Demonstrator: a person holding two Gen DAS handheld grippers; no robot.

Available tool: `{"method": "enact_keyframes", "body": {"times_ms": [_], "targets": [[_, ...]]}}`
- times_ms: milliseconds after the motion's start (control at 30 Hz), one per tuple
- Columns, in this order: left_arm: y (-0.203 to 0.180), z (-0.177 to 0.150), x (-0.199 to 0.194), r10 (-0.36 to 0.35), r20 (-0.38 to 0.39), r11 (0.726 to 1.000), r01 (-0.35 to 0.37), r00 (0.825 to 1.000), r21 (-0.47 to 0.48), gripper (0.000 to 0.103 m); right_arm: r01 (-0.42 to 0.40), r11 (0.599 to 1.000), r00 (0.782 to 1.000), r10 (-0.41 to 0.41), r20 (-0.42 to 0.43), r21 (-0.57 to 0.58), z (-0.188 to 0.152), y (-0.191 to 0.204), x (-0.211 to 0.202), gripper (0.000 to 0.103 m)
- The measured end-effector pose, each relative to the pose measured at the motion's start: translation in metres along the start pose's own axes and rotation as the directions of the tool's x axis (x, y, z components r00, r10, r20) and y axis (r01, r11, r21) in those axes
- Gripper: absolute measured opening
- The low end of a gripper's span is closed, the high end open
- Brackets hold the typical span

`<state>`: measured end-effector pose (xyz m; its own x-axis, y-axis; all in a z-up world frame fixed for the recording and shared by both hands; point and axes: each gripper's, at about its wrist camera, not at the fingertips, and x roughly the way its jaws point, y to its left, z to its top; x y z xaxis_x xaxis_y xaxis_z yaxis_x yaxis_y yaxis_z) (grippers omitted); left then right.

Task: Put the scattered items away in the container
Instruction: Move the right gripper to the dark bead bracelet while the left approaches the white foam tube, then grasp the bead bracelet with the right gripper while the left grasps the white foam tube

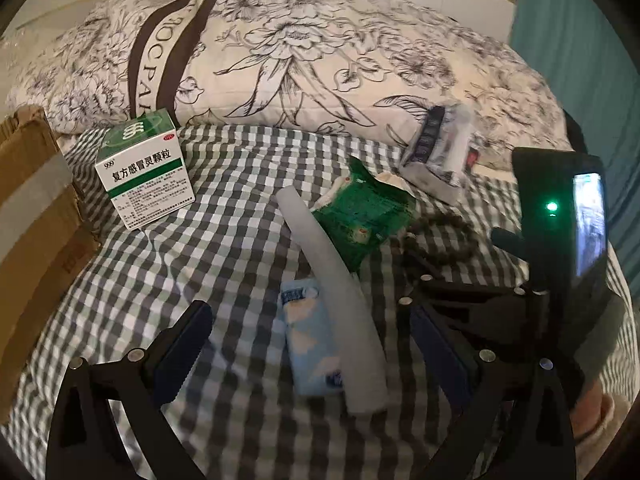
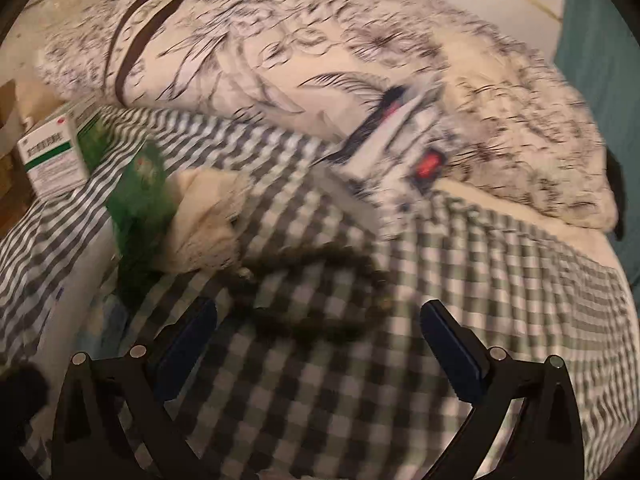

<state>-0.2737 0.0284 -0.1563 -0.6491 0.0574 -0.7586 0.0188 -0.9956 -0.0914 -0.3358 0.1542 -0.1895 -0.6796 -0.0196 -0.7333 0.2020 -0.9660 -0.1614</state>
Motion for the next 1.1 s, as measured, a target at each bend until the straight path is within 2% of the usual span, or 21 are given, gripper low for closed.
{"method": "enact_keyframes", "body": {"times_ms": [100, 167, 267, 433, 500, 533, 567, 600, 633, 667, 767, 867, 900, 933, 1000, 1100], "targets": [[-0.007, 0.005, 0.009, 0.012, 0.005, 1.000, -0.012, 1.000, 0.019, 0.102, 0.009, 1.000, 1.000, -0.008, -0.027, 0.027, 0.003, -0.008, 0.012, 0.101], [-0.008, 0.007, 0.014, 0.022, 0.007, 0.999, -0.022, 1.000, 0.033, 0.102, -0.026, 0.997, 0.998, 0.031, -0.058, 0.070, 0.003, -0.018, 0.020, 0.101], [-0.003, 0.012, 0.025, 0.005, -0.028, 1.000, -0.005, 1.000, 0.001, 0.102, -0.022, 0.996, 0.998, 0.027, -0.057, 0.083, 0.003, -0.021, 0.020, 0.100], [0.001, 0.017, 0.035, -0.008, -0.036, 1.000, 0.008, 0.999, -0.011, 0.102, -0.031, 0.996, 0.998, 0.035, -0.055, 0.081, 0.002, -0.021, 0.019, 0.085], [0.004, 0.018, 0.041, -0.014, -0.052, 1.000, 0.013, 0.999, -0.021, 0.098, -0.034, 0.996, 0.998, 0.038, -0.049, 0.079, 0.001, -0.020, 0.018, 0.075], [0.005, 0.018, 0.045, -0.011, -0.063, 1.000, 0.009, 0.998, -0.024, 0.087, -0.037, 0.996, 0.998, 0.041, -0.047, 0.077, 0.001, -0.020, 0.018, 0.073], [0.005, 0.019, 0.049, -0.010, -0.077, 1.000, 0.008, 0.997, -0.023, 0.067, -0.039, 0.997, 0.998, 0.042, -0.044, 0.074, 0.001, -0.019, 0.017, 0.067], [0.006, 0.019, 0.052, -0.022, -0.087, 1.000, 0.020, 0.996, -0.024, 0.059, -0.038, 0.997, 0.998, 0.040, -0.037, 0.068, 0.002, -0.019, 0.015, 0.054], [0.006, 0.020, 0.052, -0.037, -0.083, 0.999, 0.034, 0.996, -0.032, 0.048, -0.034, 0.997, 0.999, 0.036, -0.035, 0.066, 0.003, -0.019, 0.015, 0.046], [0.006, 0.020, 0.050, -0.036, -0.068, 0.999, 0.033, 0.997, -0.040, 0.048, -0.028, 0.998, 0.999, 0.030, -0.030, 0.065, 0.003, -0.020, 0.014, 0.031], [0.006, 0.020, 0.039, -0.016, -0.035, 0.999, 0.014, 0.999, -0.035, 0.047, -0.042, 0.995, 0.999, 0.044, -0.025, 0.086, 0.006, -0.025, 0.014, 0.025], [0.012, 0.023, 0.022, -0.029, 0.001, 0.998, 0.029, 1.000, -0.051, 0.043, -0.031, 0.993, 0.999, 0.030, 0.012, 0.112, 0.009, -0.032, 0.007, 0.020], [0.014, 0.023, 0.015, -0.034, 0.015, 0.998, 0.034, 0.999, -0.051, 0.033, -0.023, 0.993, 0.999, 0.020, 0.030, 0.119, 0.010, -0.033, 0.003, 0.000], [0.016, 0.024, 0.008, -0.033, 0.026, 0.998, 0.034, 0.999, -0.051, 0.026, -0.021, 0.992, 0.999, 0.016, 0.043, 0.122, 0.010, -0.032, 0.000, 0.001], [0.023, 0.024, -0.002, -0.038, 0.030, 0.997, 0.040, 0.999, -0.059, 0.025, -0.036, 0.990, 0.998, 0.028, 0.059, 0.137, 0.011, -0.035, -0.003, 0.001], [0.035, 0.020, -0.012, -0.034, 0.024, 0.997, 0.035, 0.999, -0.063, 0.015, -0.031, 0.991, 0.999, 0.027, 0.037, 0.129, 0.012, -0.034, 0.003, 0.001]]}}
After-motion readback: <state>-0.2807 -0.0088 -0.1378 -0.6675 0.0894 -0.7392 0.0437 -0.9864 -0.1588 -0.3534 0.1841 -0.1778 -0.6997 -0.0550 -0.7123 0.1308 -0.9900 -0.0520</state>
